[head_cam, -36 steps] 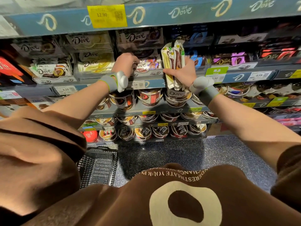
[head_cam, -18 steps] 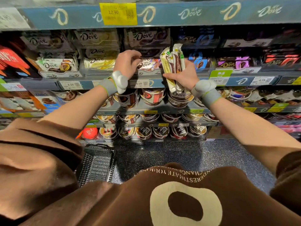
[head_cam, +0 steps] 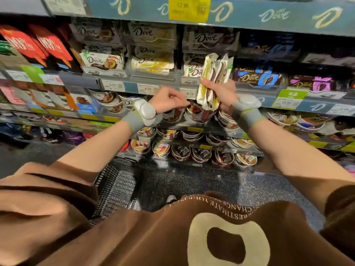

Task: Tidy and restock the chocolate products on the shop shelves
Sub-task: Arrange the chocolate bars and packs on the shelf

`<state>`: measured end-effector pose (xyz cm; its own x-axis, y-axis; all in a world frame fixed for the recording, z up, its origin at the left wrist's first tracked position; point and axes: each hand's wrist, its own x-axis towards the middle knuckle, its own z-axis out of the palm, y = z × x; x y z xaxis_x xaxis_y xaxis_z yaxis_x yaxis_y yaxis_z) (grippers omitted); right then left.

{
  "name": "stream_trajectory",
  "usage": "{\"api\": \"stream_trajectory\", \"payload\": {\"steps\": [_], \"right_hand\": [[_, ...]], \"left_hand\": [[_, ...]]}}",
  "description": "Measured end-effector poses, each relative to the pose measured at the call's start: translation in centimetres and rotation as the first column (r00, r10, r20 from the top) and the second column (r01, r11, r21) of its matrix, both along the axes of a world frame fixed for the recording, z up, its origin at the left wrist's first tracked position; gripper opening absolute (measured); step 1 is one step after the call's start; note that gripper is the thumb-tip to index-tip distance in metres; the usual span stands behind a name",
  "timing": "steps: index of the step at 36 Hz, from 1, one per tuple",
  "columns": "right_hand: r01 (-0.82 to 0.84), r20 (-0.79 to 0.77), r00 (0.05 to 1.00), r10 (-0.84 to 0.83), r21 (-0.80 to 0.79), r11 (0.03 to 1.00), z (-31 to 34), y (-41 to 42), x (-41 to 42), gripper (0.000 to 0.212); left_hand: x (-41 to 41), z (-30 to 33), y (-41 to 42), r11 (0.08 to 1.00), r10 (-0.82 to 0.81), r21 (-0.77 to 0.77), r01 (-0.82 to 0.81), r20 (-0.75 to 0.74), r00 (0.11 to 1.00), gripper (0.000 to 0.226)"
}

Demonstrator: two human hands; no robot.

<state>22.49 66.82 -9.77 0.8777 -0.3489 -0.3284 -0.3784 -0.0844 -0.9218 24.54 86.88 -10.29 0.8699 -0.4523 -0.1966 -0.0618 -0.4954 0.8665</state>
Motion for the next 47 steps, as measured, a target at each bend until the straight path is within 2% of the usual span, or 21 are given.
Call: {"api": "stream_trajectory", "payload": {"steps": [3, 7, 9, 13, 16, 19, 22, 25, 29, 32, 35, 37, 38, 40, 41, 43, 44, 45, 47], "right_hand": [[0.038, 0.025, 0.999, -0.038, 0.025, 0.999, -0.1, 0.6, 0.6, 0.137], [0.081, 0.015, 0.996, -0.082, 0.068, 0.994, 1.4, 2.6, 0.7, 0.122], [0.095, 0.032, 0.995, -0.098, 0.069, 0.993, 1.4, 3.1, 1.2, 0.129], [0.119, 0.033, 0.992, -0.122, 0.086, 0.989, 1.0, 3.9, 1.9, 0.113], [0.125, 0.043, 0.99, -0.131, 0.116, 0.985, 0.5, 4.3, 2.5, 0.11], [0.132, 0.027, 0.99, -0.138, 0.158, 0.979, 0.6, 4.6, 2.4, 0.107], [0.101, -0.002, 0.995, -0.103, 0.181, 0.978, 0.9, 4.8, 1.8, 0.091], [0.065, 0.028, 0.997, -0.073, 0.207, 0.976, 0.8, 5.1, 1.9, 0.063], [0.033, 0.06, 0.997, -0.044, 0.17, 0.985, 0.6, 5.4, 2.4, 0.058], [-0.003, 0.068, 0.998, -0.007, 0.146, 0.989, 1.7, 5.7, 2.0, 0.029], [-0.074, 0.087, 0.994, 0.069, 0.052, 0.996, 1.8, 5.3, 2.2, 0.031], [-0.156, 0.081, 0.984, 0.16, -0.063, 0.986, 1.4, 4.6, 2.8, 0.063], [-0.206, 0.075, 0.974, 0.214, -0.11, 0.972, 1.3, 4.2, 3.1, 0.066], [-0.294, 0.021, 0.952, 0.307, -0.227, 0.928, 0.8, 3.5, 3.7, 0.05], [-0.325, -0.015, 0.942, 0.335, -0.28, 0.903, 1.0, 3.4, 3.9, 0.06], [-0.378, -0.097, 0.924, 0.37, -0.374, 0.847, 0.8, 3.3, 4.3, 0.106], [-0.415, -0.113, 0.908, 0.404, -0.384, 0.825, 0.6, 3.1, 4.6, 0.118], [-0.454, -0.131, 0.889, 0.439, -0.383, 0.804, 0.7, 3.1, 4.7, 0.115], [-0.515, -0.159, 0.855, 0.494, -0.379, 0.769, 1.8, 3.5, 4.2, 0.09]], "left_hand": [[-0.8, -0.4, -0.1, 0.997, 0.004, -0.073, -0.008, -0.061, 0.998, 0.023], [-0.6, 0.0, -0.2, 0.985, 0.065, -0.16, -0.067, -0.019, 0.998, 0.018], [-0.3, 0.4, -0.1, 0.983, 0.1, -0.154, -0.095, 0.023, 0.995, 0.017], [0.7, 0.6, 0.7, 0.982, 0.118, -0.157, -0.107, 0.066, 0.991, 0.015], [1.0, 0.7, 1.3, 0.981, 0.135, -0.144, -0.126, 0.054, 0.989, 0.024], [1.4, 0.6, 1.9, 0.976, 0.161, -0.154, -0.154, 0.035, 0.986, 0.022], [1.7, 0.2, 2.7, 0.974, 0.166, -0.158, -0.163, 0.003, 0.986, 0.02], [2.0, -0.1, 3.4, 0.976, 0.157, -0.154, -0.157, -0.011, 0.988, 0.016], [2.4, -0.1, 4.5, 0.987, 0.057, -0.148, -0.063, -0.048, 0.997, 0.006], [3.0, 0.3, 5.8, 0.995, -0.031, -0.095, 0.026, -0.058, 0.998, 0.011], [4.2, 1.2, 7.1, 0.996, 0.009, -0.091, -0.012, -0.034, 0.999, 0.008], [5.3, 1.9, 7.4, 0.986, 0.103, -0.133, -0.105, -0.019, 0.994, 0.005], [5.8, 2.4, 7.4, 0.978, 0.141, -0.152, -0.141, -0.007, 0.99, 0.008], [6.7, 3.3, 6.8, 0.97, 0.168, -0.185, -0.157, 0.049, 0.985, 0.01], [7.0, 3.7, 6.4, 0.971, 0.173, -0.183, -0.155, 0.086, 0.981, 0.01], [7.5, 4.3, 5.7, 0.981, 0.165, -0.131, -0.144, 0.161, 0.973, 0.019], [7.7, 4.6, 5.3, 0.988, 0.14, -0.096, -0.124, 0.19, 0.972, 0.024], [7.9, 4.6, 5.1, 0.994, 0.107, -0.051, -0.099, 0.208, 0.972, 0.026], [8.2, 4.7, 4.7, 0.998, 0.04, 0.048, -0.051, 0.213, 0.976, 0.028]]}}
